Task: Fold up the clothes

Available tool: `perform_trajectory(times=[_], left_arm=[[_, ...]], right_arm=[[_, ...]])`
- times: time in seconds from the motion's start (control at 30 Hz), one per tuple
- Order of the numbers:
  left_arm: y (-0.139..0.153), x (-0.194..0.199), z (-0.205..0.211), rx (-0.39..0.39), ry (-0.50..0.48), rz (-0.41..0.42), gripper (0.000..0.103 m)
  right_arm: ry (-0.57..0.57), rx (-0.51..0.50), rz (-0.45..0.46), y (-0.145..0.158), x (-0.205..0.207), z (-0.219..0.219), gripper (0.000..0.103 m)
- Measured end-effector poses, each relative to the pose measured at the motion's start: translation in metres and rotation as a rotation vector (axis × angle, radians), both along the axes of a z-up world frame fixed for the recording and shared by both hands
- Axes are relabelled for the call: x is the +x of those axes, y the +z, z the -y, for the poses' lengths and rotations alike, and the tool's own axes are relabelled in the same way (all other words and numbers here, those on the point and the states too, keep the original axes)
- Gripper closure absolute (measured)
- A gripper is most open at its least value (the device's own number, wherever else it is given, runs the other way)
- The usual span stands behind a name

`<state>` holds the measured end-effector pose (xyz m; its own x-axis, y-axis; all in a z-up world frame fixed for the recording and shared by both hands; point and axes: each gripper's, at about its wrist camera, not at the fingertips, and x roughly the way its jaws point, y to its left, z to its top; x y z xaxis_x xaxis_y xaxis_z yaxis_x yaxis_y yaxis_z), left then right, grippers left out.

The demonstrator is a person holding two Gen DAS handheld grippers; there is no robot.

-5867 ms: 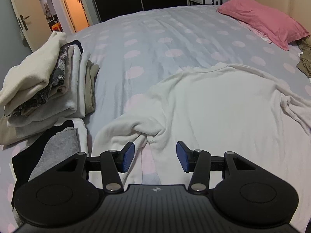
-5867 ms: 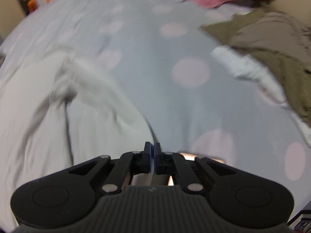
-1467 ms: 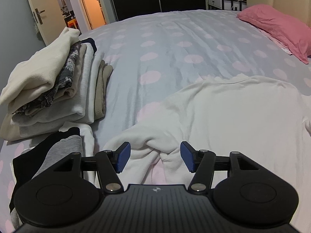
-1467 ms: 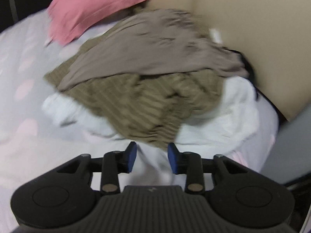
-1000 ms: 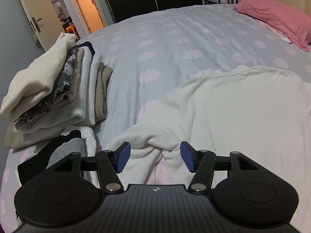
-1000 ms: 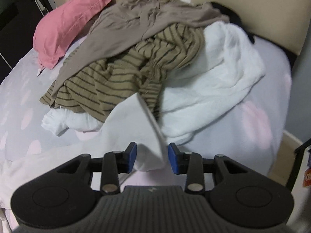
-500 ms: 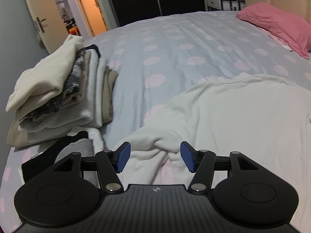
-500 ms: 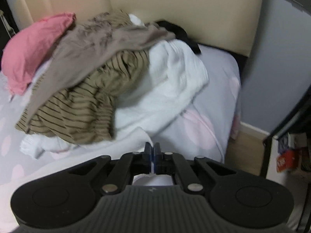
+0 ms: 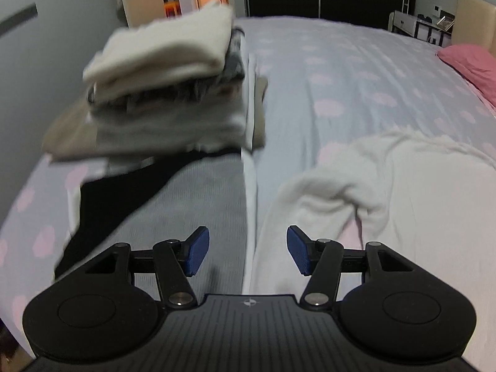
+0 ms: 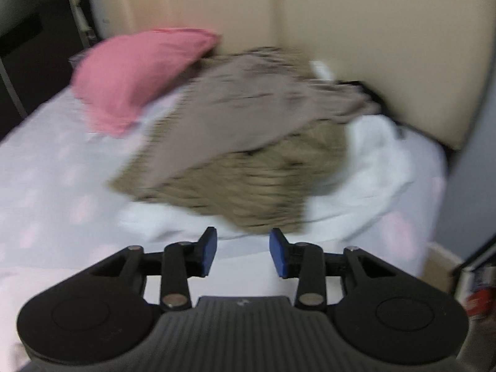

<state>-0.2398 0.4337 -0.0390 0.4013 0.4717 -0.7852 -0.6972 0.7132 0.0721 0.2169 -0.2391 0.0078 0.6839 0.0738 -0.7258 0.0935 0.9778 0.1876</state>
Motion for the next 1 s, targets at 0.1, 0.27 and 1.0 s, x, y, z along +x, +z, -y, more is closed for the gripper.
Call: perform_trajectory(times=[0.1,0.27,1.0], left_arm=[[-0.007,-0.013,0.008,-0.02,-0.025,-0.008,0.049],[-0.027,-0.031,0.03,-0.071,-0.024,-0.082,0.053],[-0.013,-0.08,0.06,-0.246,0.053,0.002,0.099]], right_arm=[[0.124,0.069,-0.001,0.01,-0.01,-0.048,0.057],[0.308,0.136,-0.005,0.022,-0.03,-0.122,0.053],[0.633,0.001,-0.067,0.002,-0.083,-0.207,0.049]])
